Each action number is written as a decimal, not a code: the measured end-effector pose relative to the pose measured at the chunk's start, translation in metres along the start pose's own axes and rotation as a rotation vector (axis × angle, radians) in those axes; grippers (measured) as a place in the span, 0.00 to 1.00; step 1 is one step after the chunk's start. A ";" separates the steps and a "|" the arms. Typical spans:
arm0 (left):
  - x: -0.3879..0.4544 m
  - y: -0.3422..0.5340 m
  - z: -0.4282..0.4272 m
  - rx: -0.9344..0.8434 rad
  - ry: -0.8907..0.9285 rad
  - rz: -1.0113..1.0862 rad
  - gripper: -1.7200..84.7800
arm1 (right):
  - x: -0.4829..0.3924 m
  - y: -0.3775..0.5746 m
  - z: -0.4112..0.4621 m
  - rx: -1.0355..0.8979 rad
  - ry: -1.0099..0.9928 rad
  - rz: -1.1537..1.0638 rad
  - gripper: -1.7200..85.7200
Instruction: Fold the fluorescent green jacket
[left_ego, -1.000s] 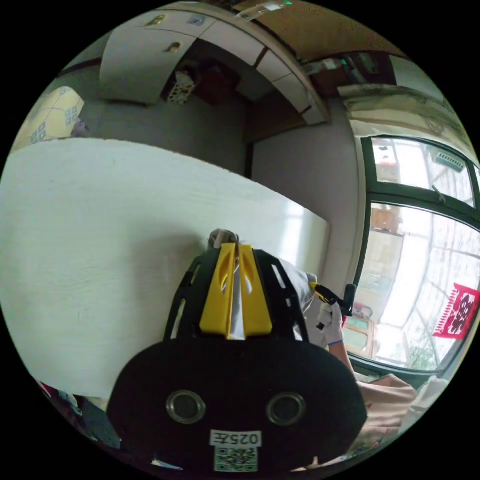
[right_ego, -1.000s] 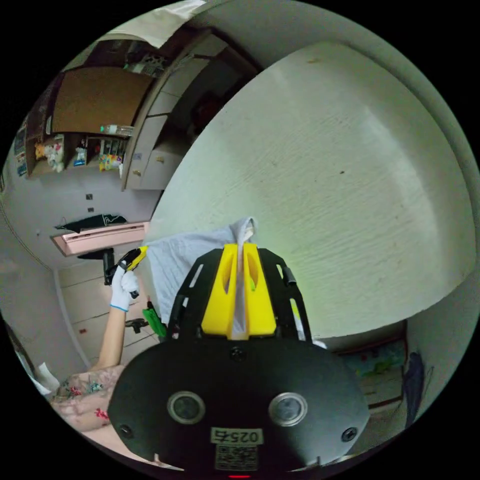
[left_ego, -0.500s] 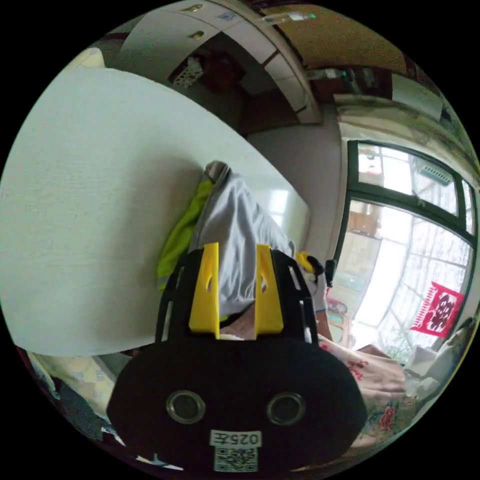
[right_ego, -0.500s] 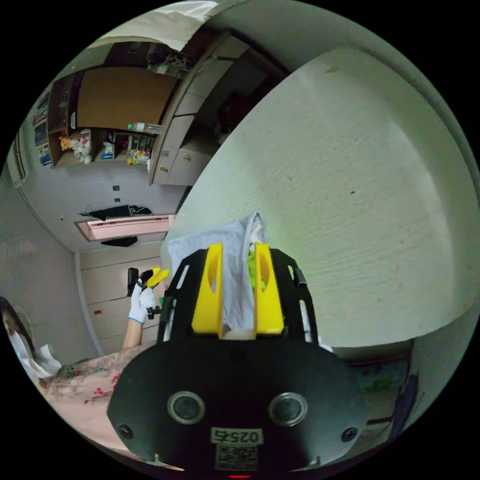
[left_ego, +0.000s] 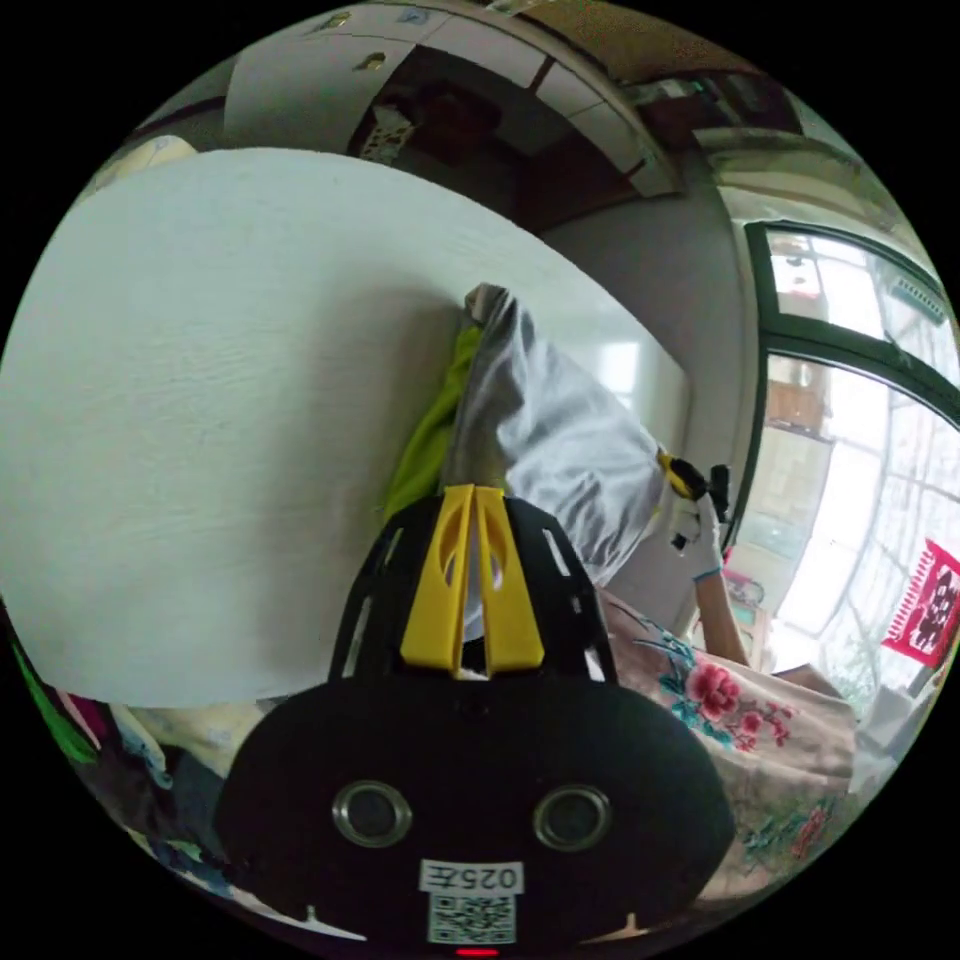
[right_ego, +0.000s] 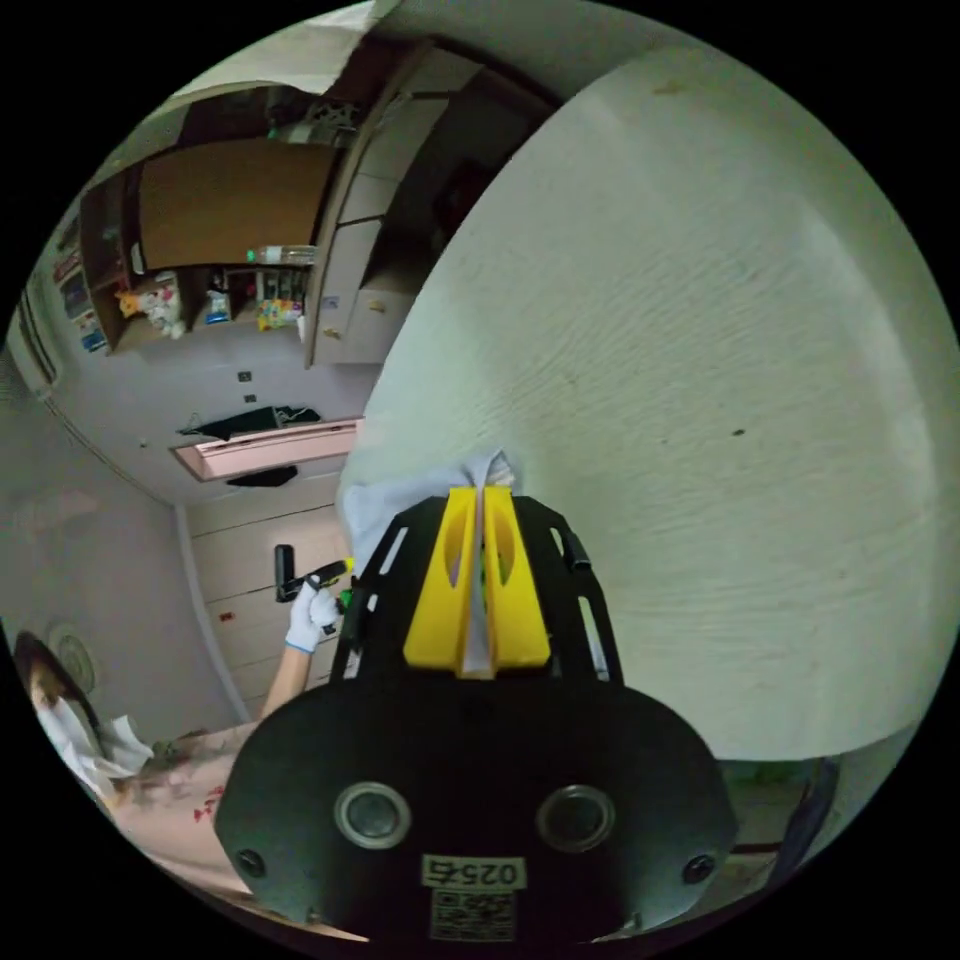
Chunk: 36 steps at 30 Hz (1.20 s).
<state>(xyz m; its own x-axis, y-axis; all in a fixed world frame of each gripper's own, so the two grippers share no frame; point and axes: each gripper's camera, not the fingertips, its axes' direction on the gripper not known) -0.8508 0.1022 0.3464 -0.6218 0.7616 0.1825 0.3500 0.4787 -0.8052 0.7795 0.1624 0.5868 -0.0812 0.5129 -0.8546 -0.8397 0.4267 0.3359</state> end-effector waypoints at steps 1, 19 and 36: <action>-0.001 0.004 -0.001 0.012 0.026 -0.006 0.04 | 0.000 0.003 -0.002 0.009 -0.018 -0.004 0.04; -0.003 0.037 0.059 -0.125 -0.090 0.028 0.01 | -0.028 0.119 0.064 -0.040 0.360 -0.054 0.06; -0.038 0.041 0.051 -0.039 -0.129 -0.010 0.04 | -0.038 0.131 0.057 -0.011 0.444 0.036 0.02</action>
<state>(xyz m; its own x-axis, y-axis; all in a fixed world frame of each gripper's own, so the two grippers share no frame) -0.8488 0.0705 0.2775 -0.7096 0.6953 0.1142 0.3687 0.5046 -0.7807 0.7032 0.2414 0.6859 -0.3308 0.1567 -0.9306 -0.8379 0.4050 0.3660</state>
